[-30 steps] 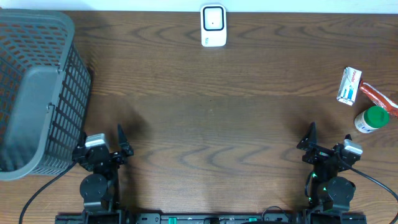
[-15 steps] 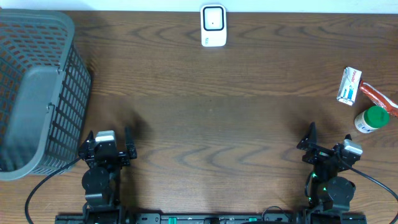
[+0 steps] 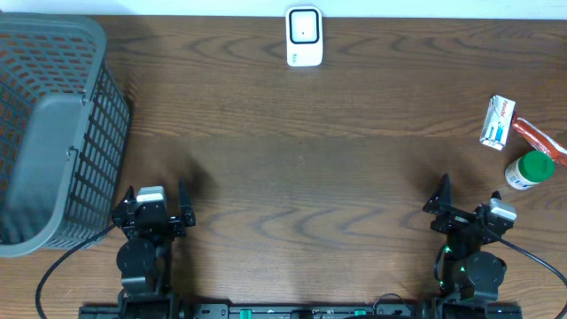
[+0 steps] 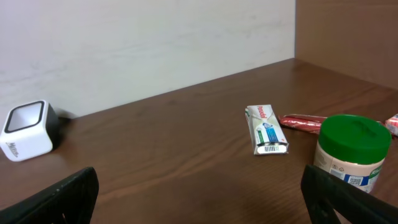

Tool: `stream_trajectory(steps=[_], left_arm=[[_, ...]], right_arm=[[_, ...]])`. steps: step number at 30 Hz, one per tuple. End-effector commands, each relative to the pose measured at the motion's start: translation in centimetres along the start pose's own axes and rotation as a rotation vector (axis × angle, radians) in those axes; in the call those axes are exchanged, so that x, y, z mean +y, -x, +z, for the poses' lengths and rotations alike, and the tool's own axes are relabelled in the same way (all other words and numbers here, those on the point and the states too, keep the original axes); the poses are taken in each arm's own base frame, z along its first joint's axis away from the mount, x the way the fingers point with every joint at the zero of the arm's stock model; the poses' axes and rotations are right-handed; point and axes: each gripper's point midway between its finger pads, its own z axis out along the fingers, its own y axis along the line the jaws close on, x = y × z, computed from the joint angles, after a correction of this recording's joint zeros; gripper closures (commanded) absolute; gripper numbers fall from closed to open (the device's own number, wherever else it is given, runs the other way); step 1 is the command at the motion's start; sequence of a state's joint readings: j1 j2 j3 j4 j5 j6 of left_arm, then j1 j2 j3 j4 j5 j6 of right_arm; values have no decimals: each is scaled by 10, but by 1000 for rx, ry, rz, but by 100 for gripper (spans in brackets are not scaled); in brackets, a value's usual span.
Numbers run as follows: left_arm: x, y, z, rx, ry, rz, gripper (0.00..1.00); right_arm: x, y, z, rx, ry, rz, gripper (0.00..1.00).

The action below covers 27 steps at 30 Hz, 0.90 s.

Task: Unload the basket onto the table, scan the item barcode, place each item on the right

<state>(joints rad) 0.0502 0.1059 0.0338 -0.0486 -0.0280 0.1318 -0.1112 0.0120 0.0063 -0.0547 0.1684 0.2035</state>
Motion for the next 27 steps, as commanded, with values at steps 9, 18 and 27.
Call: stream_trajectory(steps=[9, 18, 27], left_arm=[[-1, 3, -4, -51, -6, 6, 6], [9, 2, -4, -49, 35, -1, 7], [9, 2, -3, -47, 35, -1, 7]], right_arm=[[3, -1, 0, 2, 14, -10, 1], [23, -5, -3, 17, 97, -15, 1], [35, -7, -5, 26, 146, -18, 1]])
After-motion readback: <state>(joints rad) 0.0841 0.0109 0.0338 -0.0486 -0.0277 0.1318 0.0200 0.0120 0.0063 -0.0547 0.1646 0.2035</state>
